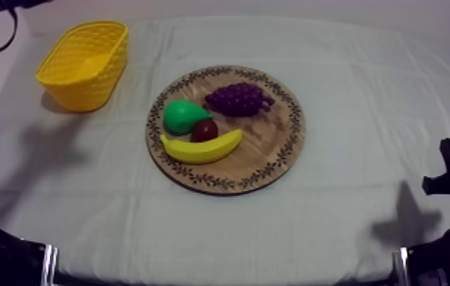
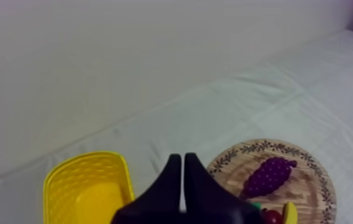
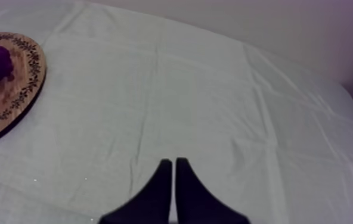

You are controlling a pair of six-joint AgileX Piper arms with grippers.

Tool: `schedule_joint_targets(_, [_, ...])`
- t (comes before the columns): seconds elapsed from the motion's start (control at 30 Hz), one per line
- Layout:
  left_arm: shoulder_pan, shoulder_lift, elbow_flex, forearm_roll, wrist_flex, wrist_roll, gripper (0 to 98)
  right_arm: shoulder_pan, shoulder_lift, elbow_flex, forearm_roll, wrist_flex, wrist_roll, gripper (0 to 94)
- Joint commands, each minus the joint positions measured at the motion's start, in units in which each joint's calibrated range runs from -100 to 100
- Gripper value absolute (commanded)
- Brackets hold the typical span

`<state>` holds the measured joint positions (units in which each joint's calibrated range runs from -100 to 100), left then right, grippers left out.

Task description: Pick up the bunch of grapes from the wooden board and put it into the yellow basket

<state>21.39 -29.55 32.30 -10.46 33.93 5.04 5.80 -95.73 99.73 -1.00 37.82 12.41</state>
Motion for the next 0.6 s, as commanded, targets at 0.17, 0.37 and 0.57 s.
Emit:
schedule_joint_targets(0.17, [1.07, 9.98, -13.01, 3.89, 6.44, -4.7, 0.0, 0.02, -0.02, 0.04, 0.0, 0.01, -0.03, 0.2])
schedule_joint_targets(0.37, [2.05, 17.12, -22.79, 5.17, 11.94, -7.52, 0.0, 0.02, -0.02, 0.04, 0.0, 0.01, -0.03, 0.2])
schedule_joint_targets(0.57, [3.51, 23.75, -32.19, 6.38, 16.78, -10.76, 0.0, 0.02, -0.02, 0.04, 0.0, 0.01, -0.03, 0.2])
